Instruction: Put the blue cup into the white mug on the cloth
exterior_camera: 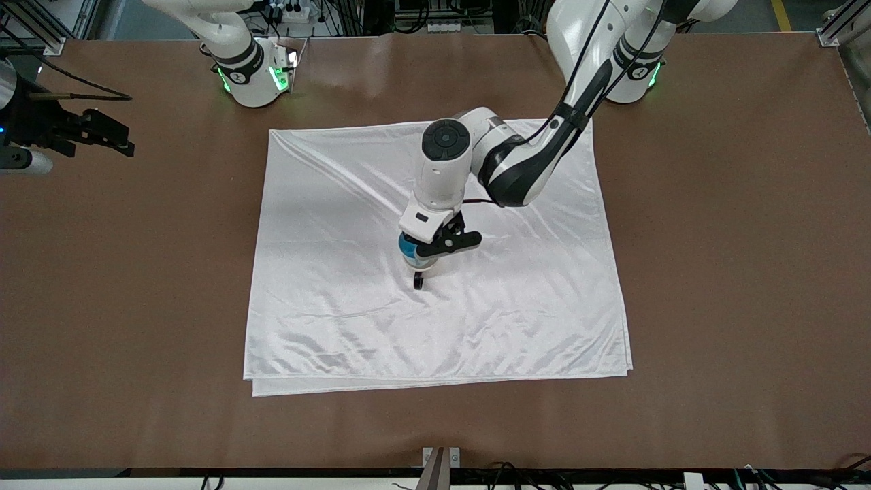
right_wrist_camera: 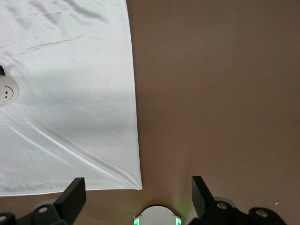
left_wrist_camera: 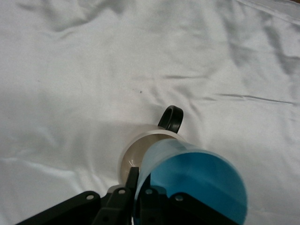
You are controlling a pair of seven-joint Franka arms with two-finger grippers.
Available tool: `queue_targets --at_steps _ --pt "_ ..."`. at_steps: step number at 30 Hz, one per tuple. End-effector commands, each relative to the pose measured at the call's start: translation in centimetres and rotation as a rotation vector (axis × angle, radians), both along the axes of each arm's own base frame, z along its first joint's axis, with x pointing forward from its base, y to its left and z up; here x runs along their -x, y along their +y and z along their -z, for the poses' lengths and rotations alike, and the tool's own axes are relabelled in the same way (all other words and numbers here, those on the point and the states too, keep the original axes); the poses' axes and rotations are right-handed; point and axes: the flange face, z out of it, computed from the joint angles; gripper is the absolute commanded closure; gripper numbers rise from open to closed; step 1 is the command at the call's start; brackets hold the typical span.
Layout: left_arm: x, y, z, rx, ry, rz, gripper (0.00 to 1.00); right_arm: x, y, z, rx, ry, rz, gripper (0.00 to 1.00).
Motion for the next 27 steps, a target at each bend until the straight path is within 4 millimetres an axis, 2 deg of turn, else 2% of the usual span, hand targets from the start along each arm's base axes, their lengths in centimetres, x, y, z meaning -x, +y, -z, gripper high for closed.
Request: queue_targets --at_steps 1,9,19,20,21,24,25,27 --pt "-0.3 0.1 0.3 -0.016 -0.009 -0.021 1.00 -0.8 0.5 -0.2 -0.025 0.004 0.009 0.00" --pt "0.3 -0.2 2.0 -0.032 0.010 -0.021 1.00 -1.3 0.3 -0.1 -0.038 -0.030 0.017 0.00" --pt "0.5 -0.4 2.6 -0.035 0.017 -0.018 1.00 -1.7 0.4 -0.3 -0.038 -0.062 0.016 0.00" --pt "0.4 -0.3 2.8 -0.037 0.020 -0.021 0.90 -1.7 0.4 -0.4 -0.039 -0.063 0.016 0.00" --pt "0.4 -0.3 2.8 -0.037 0.020 -0.021 0.73 -1.7 0.3 -0.5 -0.038 -0.065 0.018 0.00" --pt "0.2 -0.1 2.8 -0.037 0.020 -0.024 0.05 -1.7 0.3 -0.5 -0.038 -0.065 0.018 0.00" --pt "0.2 -0.1 2.8 -0.040 0.018 -0.023 0.00 -1.7 0.3 -0.3 -0.038 -0.061 0.018 0.00" --pt "0.0 0.1 2.7 -0.041 0.013 -0.035 0.00 -1.6 0.3 -0.2 -0.036 -0.056 0.018 0.00"
